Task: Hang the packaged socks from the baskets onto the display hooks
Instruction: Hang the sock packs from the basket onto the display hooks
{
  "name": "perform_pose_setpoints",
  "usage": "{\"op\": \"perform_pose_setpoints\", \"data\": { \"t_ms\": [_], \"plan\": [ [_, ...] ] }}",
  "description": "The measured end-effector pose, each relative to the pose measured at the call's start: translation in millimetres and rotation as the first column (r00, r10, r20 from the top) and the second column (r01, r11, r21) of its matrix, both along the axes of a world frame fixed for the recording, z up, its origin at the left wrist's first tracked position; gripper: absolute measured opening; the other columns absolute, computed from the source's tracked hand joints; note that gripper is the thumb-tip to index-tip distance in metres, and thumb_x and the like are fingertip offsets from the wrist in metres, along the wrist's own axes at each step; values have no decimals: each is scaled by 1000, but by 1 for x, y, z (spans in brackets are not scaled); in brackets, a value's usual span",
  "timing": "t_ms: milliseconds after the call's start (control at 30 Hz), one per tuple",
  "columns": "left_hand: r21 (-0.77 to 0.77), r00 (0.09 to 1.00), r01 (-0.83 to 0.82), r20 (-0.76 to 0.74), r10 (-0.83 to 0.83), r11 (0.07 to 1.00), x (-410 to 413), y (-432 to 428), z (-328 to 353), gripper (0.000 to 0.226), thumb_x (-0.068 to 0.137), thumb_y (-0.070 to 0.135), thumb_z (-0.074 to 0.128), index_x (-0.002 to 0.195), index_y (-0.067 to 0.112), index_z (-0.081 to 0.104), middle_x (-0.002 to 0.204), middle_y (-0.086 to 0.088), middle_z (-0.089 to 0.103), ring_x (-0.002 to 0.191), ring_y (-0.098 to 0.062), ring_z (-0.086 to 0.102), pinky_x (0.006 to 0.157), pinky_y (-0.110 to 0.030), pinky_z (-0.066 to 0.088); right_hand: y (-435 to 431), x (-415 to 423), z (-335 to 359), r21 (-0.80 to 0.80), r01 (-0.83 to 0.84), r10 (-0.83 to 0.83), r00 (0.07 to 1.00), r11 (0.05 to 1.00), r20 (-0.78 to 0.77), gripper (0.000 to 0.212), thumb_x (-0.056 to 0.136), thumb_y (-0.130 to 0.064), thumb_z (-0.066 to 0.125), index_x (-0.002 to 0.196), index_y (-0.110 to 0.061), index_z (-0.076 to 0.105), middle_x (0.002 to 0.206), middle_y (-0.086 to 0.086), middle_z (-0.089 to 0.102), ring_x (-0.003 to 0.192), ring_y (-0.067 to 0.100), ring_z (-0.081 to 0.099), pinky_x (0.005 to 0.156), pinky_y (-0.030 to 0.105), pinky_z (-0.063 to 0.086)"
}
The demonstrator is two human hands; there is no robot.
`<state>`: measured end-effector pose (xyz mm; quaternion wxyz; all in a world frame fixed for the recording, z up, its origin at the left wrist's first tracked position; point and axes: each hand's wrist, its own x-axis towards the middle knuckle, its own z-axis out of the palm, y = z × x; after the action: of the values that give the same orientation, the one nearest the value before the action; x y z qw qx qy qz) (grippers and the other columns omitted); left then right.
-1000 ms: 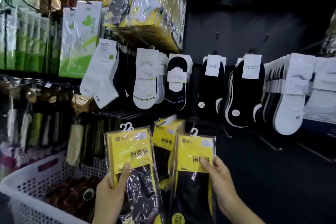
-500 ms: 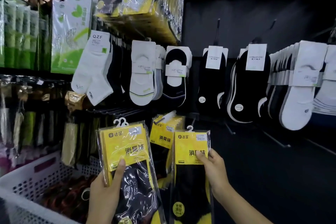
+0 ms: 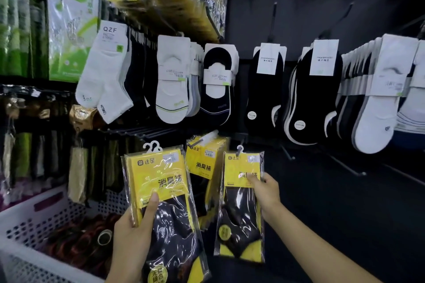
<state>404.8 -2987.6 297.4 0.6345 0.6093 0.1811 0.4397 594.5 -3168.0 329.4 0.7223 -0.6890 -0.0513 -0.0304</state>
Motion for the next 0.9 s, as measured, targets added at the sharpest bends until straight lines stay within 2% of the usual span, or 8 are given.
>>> {"op": "perform_pose_setpoints", "data": {
  "t_ms": [167,267,333,467,667,767,833,900],
  "plan": [
    [-16,999,13,-42,-14,1000,4,-8,-3,51,65,59,62,50,20,32,41,8,26,42,-8,28,52,-28,28,10,31,-8,61,135,-120,972,989,-203,31,90,-29,64,110,-5,62,100,5,58,103,25,53,89,34,41],
    [-26,996,60,-62,-61,998,5,-15,-7,48,67,58,63,56,14,47,47,5,37,49,-11,37,53,-28,33,3,20,-19,20,240,-232,953,970,-194,27,95,-23,57,114,-5,60,118,12,61,99,24,55,83,33,45],
    [-38,992,107,-68,-109,994,4,-22,-7,39,73,54,64,51,23,56,46,8,35,48,-8,37,54,-28,33,-1,-3,-21,32,135,-129,983,990,-134,24,97,-25,53,113,-9,59,115,9,61,96,19,56,83,32,45],
    [-63,982,174,-63,-178,983,7,-38,-7,50,67,57,65,47,25,32,44,10,25,43,-7,28,55,-29,28,-7,-69,-13,-23,-324,324,945,946,40,30,93,-42,51,102,-17,66,95,-4,71,88,10,66,79,26,53],
    [-53,959,275,-51,-278,960,3,-62,-1,41,63,48,74,82,11,70,77,0,73,76,-16,68,76,-32,52,-20,-110,-2,-94,-406,413,908,909,72,29,80,-29,73,92,-4,64,91,6,73,77,12,68,71,21,53],
    [-4,961,265,-77,-265,964,-4,-61,1,31,76,54,59,68,26,50,63,12,54,60,-1,49,64,-17,38,-32,-110,-2,-69,-441,444,896,895,27,21,88,-26,65,89,-6,61,96,16,71,85,20,65,84,32,52],
    [64,966,248,-87,-242,967,-8,-58,1,32,84,51,53,70,26,39,66,15,38,57,1,35,64,-20,35,-38,-110,-5,-74,-393,395,918,917,24,19,89,-25,64,95,-7,61,103,15,69,98,24,64,98,39,47],
    [78,974,217,-88,-210,973,-14,-55,4,43,88,46,53,61,21,30,53,13,29,48,-4,28,68,-30,40,-42,-107,-7,-36,-306,308,950,951,56,16,89,-22,64,93,-6,64,98,13,72,93,22,67,91,36,52]
  ]
}}
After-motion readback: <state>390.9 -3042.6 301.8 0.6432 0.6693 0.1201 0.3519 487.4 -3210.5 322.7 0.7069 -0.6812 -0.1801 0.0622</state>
